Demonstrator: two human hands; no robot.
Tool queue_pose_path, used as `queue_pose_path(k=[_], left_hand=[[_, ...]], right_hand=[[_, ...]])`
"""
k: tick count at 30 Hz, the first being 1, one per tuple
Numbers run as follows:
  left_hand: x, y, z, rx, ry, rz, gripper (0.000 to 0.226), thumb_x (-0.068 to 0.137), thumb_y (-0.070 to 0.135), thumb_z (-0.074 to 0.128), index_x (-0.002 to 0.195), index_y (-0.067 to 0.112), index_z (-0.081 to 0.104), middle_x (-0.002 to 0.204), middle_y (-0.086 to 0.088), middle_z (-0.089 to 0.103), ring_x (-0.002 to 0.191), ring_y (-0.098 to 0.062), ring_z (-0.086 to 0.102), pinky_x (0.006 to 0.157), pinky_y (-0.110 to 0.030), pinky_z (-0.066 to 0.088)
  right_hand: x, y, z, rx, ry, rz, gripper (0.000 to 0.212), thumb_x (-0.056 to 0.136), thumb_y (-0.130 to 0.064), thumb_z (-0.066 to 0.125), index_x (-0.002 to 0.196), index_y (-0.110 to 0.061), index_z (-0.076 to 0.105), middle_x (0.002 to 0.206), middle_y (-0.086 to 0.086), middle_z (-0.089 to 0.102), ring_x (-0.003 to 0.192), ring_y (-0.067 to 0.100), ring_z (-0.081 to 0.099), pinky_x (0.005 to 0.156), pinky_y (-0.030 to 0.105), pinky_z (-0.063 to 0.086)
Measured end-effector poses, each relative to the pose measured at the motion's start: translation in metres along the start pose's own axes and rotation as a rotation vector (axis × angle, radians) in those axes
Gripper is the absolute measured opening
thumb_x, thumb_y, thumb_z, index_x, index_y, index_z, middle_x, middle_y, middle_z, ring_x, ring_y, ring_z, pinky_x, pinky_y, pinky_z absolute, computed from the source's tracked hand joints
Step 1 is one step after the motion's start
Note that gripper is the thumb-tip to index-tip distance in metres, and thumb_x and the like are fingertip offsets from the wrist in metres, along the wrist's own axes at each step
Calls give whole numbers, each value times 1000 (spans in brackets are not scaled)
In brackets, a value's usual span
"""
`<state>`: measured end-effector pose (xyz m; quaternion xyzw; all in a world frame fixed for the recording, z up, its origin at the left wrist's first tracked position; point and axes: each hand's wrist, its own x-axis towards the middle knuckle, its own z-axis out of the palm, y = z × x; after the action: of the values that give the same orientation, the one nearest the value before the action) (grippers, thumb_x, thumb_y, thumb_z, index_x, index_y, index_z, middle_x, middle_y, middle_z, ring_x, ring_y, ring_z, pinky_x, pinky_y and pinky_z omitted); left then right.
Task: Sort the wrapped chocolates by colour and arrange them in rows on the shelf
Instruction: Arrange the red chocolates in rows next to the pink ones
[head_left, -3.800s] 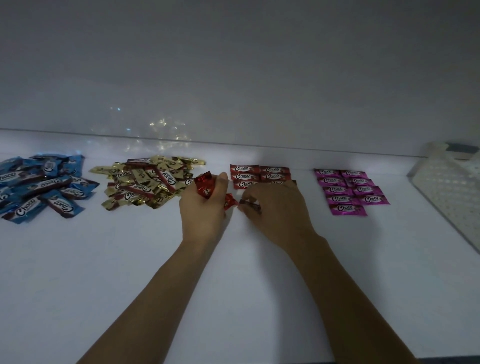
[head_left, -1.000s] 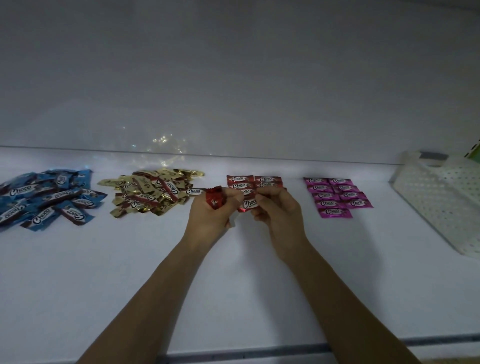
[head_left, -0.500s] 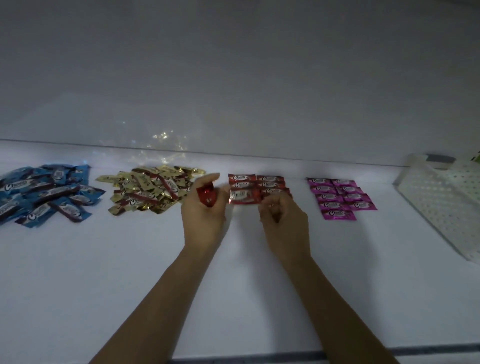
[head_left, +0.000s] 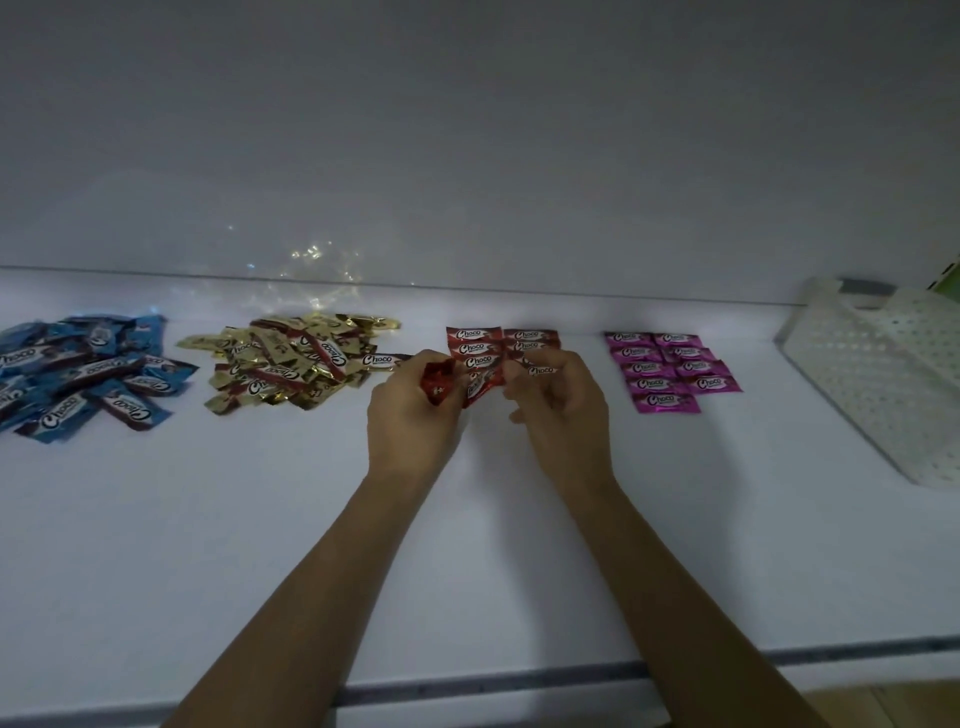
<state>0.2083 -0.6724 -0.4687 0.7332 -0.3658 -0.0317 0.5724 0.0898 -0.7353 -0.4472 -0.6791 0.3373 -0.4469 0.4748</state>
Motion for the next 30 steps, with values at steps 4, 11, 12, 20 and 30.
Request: queue_pose_path(k=[4,11,12,20,30], left_hand=[[-5,2,-1,38,8,15,9,86,17,68,95,17,66,81,10,66,77,-12,65,71,-28,53],[-8,3,1,186,25,40,10,83,18,64,76,13,58,65,-1,62,62,-23,59,57,-34,48],[-8,1,1,170,18,38,11,83,18,65,75,14,58,65,-2,63,62,-24,60,57,-34,47],[-2,-7,3,87,-26,35,12,81,26,71,73,17,67,66,2,67,64,-20,63,61,-39,52],[-2,-6,3,136,-8,41,29,88,27,64,63,14,58,61,-2,59,59,-21,56,54,-32,41]], right_hand=[[5,7,-5,21,75,41,8,92,-22,61,99,-20,59,85,-9,66,73,2,62,62,13,44],[-3,15,-3,-508,-90,-283,8,91,-17,57,95,-22,62,81,-11,63,74,9,59,65,24,48],[-5,17,-1,-585,-139,-337,7,89,-18,57,93,-21,63,83,-10,64,75,10,59,65,25,48],[-5,21,2,-857,-201,-543,28,82,-21,46,90,-16,72,89,-2,68,84,19,61,73,28,48],[-5,26,6,-857,-326,-492,40,85,-27,38,106,-14,69,106,1,68,98,20,63,88,34,49]])
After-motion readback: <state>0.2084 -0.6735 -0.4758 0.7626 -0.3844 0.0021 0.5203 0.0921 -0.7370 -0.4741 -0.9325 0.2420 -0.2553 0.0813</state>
